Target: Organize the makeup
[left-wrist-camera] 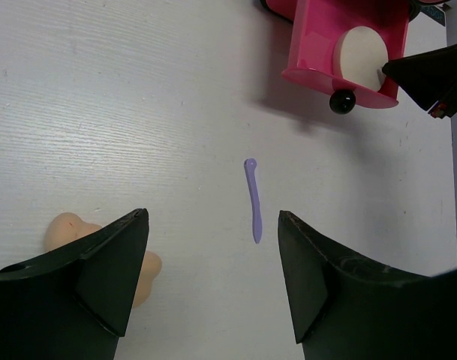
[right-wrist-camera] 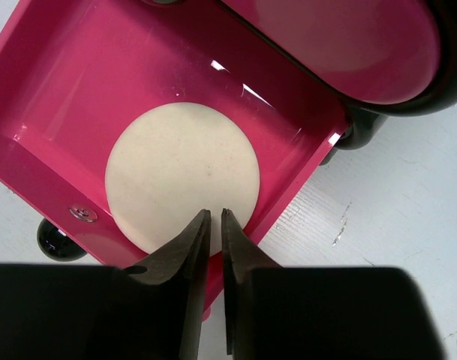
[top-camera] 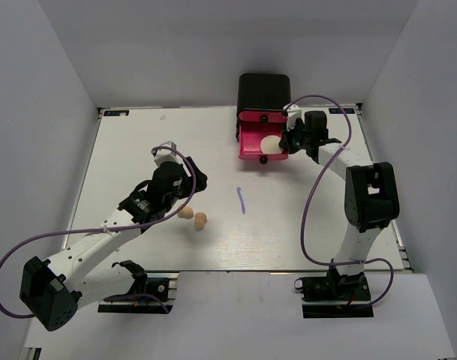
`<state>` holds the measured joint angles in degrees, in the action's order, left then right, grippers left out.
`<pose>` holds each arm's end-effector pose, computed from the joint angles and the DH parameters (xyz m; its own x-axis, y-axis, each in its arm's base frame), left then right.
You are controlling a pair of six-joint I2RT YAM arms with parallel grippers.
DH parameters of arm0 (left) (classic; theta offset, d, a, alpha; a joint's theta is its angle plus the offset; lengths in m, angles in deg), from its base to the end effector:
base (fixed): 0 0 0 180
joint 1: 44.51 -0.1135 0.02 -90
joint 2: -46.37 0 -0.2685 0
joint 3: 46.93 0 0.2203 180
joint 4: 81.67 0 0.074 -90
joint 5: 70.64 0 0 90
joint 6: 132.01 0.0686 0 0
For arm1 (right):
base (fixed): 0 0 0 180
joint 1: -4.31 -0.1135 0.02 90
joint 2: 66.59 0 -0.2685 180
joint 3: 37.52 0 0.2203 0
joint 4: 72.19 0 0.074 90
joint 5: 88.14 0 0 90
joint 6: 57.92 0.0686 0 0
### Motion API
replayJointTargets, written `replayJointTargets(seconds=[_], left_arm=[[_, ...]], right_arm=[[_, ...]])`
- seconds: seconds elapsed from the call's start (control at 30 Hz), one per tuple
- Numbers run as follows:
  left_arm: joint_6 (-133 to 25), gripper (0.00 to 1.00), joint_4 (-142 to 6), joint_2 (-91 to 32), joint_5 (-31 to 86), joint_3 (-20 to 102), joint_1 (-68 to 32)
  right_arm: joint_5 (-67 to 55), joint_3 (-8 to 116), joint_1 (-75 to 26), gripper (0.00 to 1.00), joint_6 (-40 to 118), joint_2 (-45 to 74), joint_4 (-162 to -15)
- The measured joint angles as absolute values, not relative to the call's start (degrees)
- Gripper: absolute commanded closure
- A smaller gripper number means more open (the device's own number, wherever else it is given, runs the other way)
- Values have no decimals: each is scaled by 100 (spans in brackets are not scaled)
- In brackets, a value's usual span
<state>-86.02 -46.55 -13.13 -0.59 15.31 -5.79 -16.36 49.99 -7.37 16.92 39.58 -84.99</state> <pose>0.1869 -0.1198 0.2812 -0.5528 -0.3939 -0.7343 -0.0291 0.8898 -0.4553 0.4091 0.1065 0.2283 -0.3747 -0.3311 -0.8660 -0.5714 0.8181 -0.0656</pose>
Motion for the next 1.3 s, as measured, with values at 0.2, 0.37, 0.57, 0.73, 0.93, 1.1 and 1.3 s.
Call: replayJointTargets(seconds=[0.2, 0.37, 0.57, 0.73, 0.93, 1.1, 1.3], left_arm=[[-8755, 22, -4391, -1370, -74, 1549, -579], [-9255, 26, -3482, -1899, -170, 1844, -579], [-10318, 25, -2365, -2596, -271, 2029, -579], [-11177, 23, -1901, -2625, -404, 2029, -610], [-11668, 24, -1700, -3075, -548, 2032, -787], [-11681, 25, -1834, -3702, -498, 2032, -1025], [-11542, 38, -2234, -3969, -410, 1995, -1315]], right_arm=[[-1767, 5006, -733, 62, 1780, 3853, -8495], [-2090, 5006, -733, 53, 1813, 3490, -8486], [-2650, 4995, -735, 52, 1799, 3047, -8480], [-2930, 4792, -770, 54, 1747, 2780, -8464], [-3163, 4457, -825, 56, 1642, 2522, -8519], [-3310, 4285, -860, 57, 1596, 2271, -8526], [-3393, 4092, -862, 57, 1515, 1971, -8528]])
